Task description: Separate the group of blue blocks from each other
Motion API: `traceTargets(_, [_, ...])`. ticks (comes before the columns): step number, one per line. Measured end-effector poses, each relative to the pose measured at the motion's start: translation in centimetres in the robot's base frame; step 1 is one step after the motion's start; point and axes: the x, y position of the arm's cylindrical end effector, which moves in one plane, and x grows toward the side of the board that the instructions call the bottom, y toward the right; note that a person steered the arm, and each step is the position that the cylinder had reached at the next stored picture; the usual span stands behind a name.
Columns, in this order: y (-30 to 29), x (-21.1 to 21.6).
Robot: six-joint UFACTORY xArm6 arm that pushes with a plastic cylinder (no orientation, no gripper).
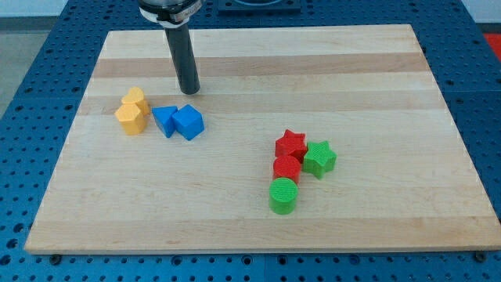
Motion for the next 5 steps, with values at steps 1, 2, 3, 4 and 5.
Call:
traceTargets(1, [0.0, 0.0])
traceTargets(2, [0.0, 0.0])
traceTargets(3, [0.0, 0.0])
traceTargets(4, [0.6, -0.6])
traceTargets(5, [6.8, 0.4])
